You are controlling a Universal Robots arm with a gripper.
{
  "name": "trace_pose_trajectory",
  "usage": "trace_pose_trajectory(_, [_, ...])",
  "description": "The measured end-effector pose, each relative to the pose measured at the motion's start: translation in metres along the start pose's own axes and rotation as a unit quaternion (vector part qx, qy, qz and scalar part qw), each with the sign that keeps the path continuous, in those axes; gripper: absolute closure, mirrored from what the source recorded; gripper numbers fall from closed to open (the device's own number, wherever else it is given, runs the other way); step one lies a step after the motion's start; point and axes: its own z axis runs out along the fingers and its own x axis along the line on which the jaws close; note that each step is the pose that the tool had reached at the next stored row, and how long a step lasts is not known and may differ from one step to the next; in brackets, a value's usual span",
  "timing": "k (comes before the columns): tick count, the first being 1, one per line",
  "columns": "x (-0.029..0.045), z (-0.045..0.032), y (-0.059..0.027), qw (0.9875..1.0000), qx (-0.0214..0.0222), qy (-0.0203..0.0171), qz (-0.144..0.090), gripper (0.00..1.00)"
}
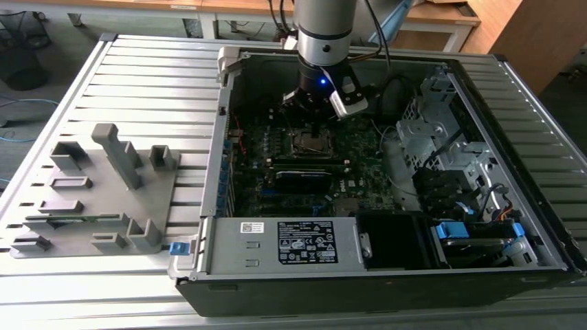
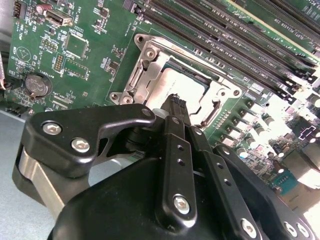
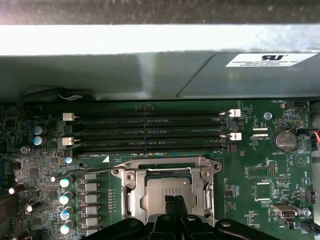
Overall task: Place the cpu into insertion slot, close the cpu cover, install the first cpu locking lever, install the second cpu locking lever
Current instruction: 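Close the cpu cover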
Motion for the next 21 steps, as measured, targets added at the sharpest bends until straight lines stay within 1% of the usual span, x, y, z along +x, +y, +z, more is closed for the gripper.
trace_pose_trajectory(6, [0.0003,0.0000,0.0000,1.0000,0.0001,0.0000,0.000,0.89])
trace_pose_trajectory(11, [0.0044,-0.0002,-0.0002,1.0000,0.0002,0.0000,0.000,0.89])
trace_pose_trajectory(13, [0.0047,0.0001,-0.0003,1.0000,0.0009,0.0000,0.000,0.89])
trace_pose_trajectory(16, [0.0048,0.0003,-0.0004,1.0000,0.0043,-0.0003,0.001,0.89])
trace_pose_trajectory(21, [0.0048,0.0003,-0.0004,1.0000,0.0046,-0.0002,0.001,0.89])
